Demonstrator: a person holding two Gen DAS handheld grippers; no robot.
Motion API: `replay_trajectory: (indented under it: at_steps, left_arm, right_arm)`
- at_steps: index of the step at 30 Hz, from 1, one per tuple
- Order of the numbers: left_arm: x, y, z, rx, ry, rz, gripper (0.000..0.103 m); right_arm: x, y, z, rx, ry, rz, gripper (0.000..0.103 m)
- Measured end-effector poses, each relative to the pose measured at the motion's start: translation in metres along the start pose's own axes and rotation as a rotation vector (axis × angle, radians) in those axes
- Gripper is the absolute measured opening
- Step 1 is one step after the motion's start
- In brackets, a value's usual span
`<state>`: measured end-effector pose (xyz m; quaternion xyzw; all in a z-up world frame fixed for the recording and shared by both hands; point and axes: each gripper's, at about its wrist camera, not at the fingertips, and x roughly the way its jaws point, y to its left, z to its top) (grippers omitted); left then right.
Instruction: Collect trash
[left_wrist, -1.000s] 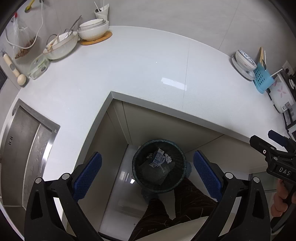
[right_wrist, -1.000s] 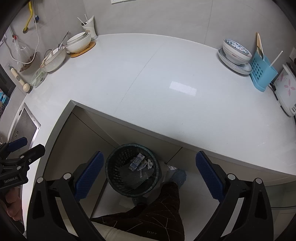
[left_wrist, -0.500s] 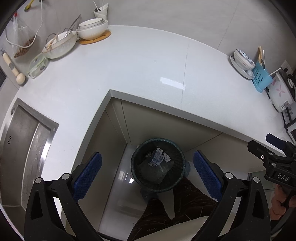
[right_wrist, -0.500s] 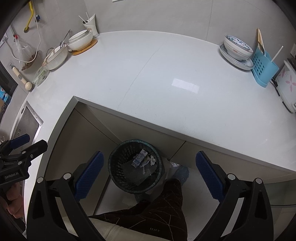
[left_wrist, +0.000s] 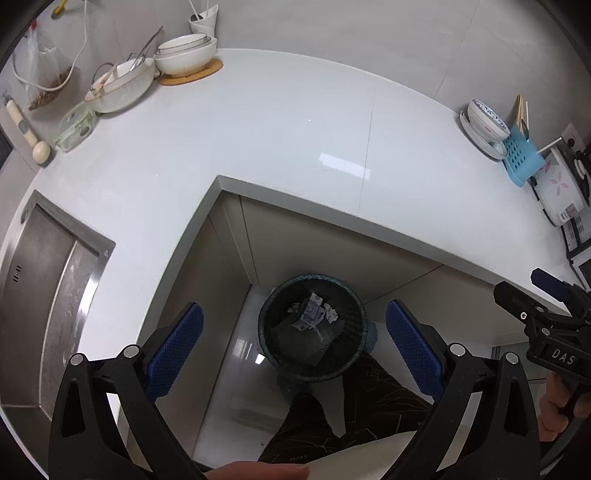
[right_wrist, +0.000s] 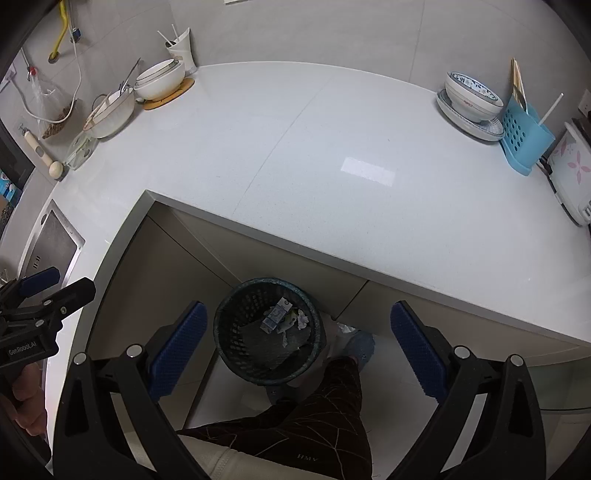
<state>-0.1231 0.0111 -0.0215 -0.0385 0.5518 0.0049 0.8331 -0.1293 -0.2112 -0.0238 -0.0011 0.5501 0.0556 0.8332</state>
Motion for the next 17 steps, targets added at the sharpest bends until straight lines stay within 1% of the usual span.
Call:
replay_trajectory:
  at_steps: [5,7,9,13,17]
  left_arm:
    - [0.0007,-0.0012,-0.0003,0.001,-0.002,-0.001,0.097]
    - [-0.0028,-0.0009,-0.0025,0.008,-0.033,-0.005,0.097]
    - [-0.0037,-0.0030,-0.0030,0.020,-0.040,0.015,0.097]
    - [0.0013,0.0008,-0.0002,-0.012,0.004,-0.034,0.097]
    - [0.0020,-0.0012,-0.0012,-0.002,0.004,-0.026,0.097]
  right_arm:
    - [0.0000,0.0016,-0.0002,-0.005,-0.001,-0.002,0.095]
    - [-0.0002,0.0024,-0.0003,-0.005,-0.001,-0.001,0.095]
    - [-0.0005,0.0031,-0.0007,-0.004,-0.002,-0.002,0.095]
    - [-0.0006,0.0029,-0.0007,-0.005,-0.003,-0.001,0.095]
    - [-0.0004,0.0027,0.0000,-0.002,-0.002,-0.002,0.095]
